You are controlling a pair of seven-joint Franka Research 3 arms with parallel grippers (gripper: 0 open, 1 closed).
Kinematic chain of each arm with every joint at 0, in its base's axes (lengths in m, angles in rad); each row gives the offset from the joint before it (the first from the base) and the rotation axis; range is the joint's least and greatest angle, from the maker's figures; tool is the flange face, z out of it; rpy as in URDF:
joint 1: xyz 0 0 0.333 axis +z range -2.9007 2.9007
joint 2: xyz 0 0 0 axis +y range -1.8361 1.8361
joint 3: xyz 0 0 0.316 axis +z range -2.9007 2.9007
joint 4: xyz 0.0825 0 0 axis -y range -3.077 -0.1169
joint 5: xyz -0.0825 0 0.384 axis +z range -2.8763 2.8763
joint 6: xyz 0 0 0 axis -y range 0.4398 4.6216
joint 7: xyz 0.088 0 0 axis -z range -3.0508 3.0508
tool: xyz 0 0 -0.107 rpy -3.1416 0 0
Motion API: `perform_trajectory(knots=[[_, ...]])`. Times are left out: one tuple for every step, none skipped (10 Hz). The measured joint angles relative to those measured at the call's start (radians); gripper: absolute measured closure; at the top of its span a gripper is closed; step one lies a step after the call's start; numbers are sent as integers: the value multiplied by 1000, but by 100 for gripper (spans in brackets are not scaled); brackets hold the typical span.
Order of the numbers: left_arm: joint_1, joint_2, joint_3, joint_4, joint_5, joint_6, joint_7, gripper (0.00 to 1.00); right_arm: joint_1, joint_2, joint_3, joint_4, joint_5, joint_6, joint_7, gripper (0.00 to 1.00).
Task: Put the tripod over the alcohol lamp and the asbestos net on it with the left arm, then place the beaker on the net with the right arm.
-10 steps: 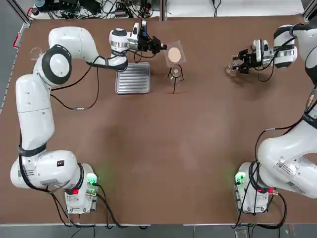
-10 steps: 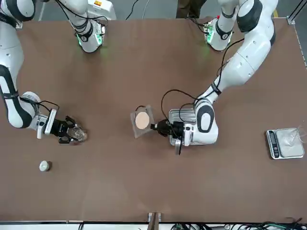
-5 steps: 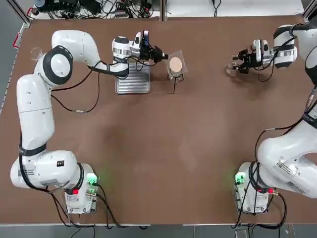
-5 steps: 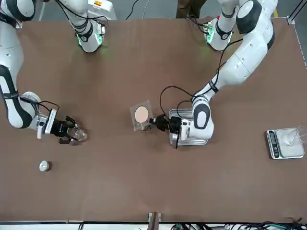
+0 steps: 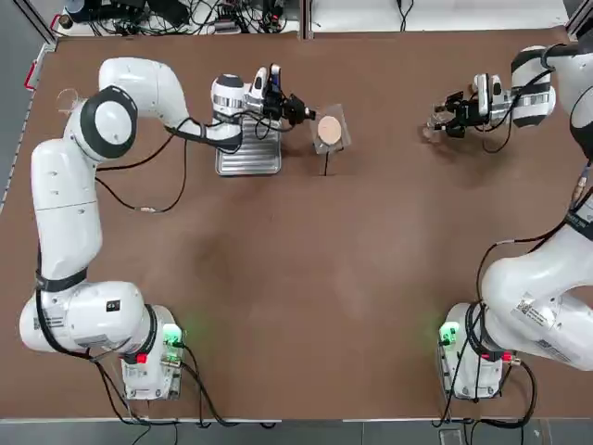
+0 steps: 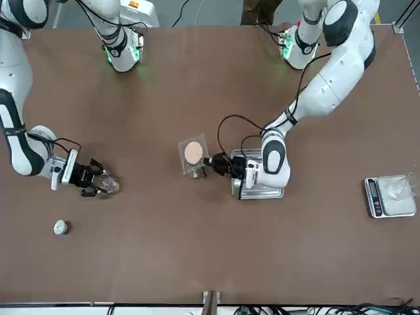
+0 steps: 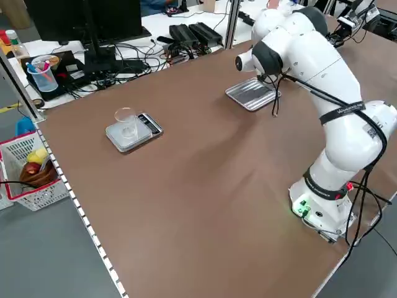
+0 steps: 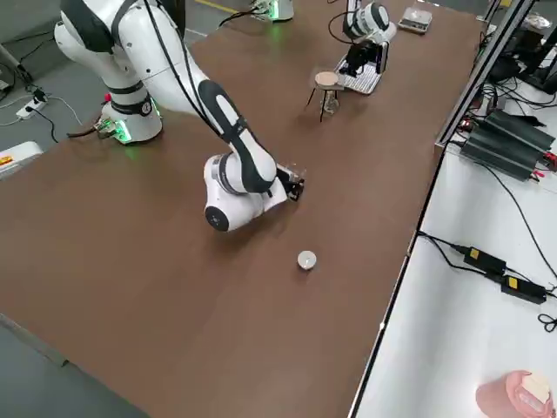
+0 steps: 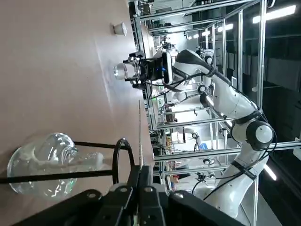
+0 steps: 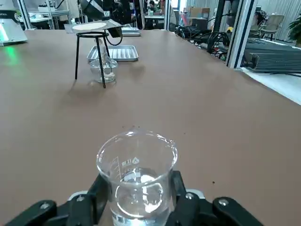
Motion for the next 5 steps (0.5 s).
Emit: perform_trajectory(knots=[[1, 0, 1, -9, -1, 0, 12, 98, 2, 0, 0, 0, 0, 0, 0, 42], [1, 0, 2, -15, -1, 0, 17, 98, 4, 0, 0, 0, 0, 0, 0, 42], [1, 0, 3, -17, -1, 0, 18, 98, 7, 0, 0, 0, 0, 0, 0, 42], [1, 0, 4, -20, -1, 0, 19, 98, 11, 0, 1, 0, 0, 0, 0, 42], [2, 0, 4, -23, -1, 0, 22, 98, 16, 0, 1, 0, 0, 0, 0, 42]])
